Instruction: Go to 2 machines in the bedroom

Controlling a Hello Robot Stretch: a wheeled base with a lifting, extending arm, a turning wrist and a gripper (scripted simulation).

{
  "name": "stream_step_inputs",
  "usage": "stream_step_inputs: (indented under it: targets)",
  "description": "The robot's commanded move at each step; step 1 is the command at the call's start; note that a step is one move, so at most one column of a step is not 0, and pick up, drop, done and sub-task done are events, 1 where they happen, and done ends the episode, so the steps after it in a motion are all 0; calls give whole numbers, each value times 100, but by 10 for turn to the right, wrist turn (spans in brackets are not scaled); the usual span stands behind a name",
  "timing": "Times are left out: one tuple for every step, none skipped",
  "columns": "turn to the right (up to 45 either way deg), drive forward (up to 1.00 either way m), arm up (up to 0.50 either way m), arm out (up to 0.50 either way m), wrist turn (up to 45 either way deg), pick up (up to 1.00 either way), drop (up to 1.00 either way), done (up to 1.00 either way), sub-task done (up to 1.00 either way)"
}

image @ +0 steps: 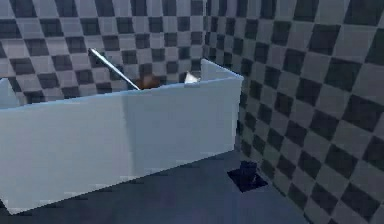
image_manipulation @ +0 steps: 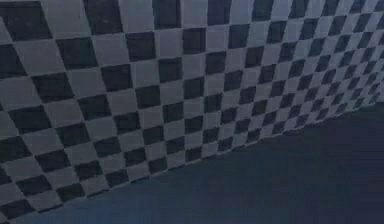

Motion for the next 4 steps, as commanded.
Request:
stream_step_inputs:
  targets:
    - [0,90,0,0,0,0,0,0,0]
    - [0,0,0,0,0,0,0,0,100]
    - [-450,0,0,0,0,0,0,0,0]
    - [-450,0,0,0,0,0,0,0,0]
